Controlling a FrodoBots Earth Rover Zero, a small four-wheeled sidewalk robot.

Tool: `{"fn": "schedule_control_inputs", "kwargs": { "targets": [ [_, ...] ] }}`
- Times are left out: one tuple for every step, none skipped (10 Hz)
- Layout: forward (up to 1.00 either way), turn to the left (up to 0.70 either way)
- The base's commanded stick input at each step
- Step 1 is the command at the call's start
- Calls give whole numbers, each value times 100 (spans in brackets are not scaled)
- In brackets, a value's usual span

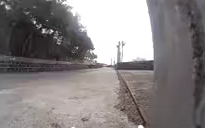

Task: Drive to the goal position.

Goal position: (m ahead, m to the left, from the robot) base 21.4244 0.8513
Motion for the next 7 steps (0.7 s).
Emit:
{"fn": "schedule_control_inputs", "kwargs": {
  "targets": [
    [0,0],
    [0,0],
    [0,0],
    [0,45],
    [0,45],
    [0,45],
    [0,45]
  ]
}}
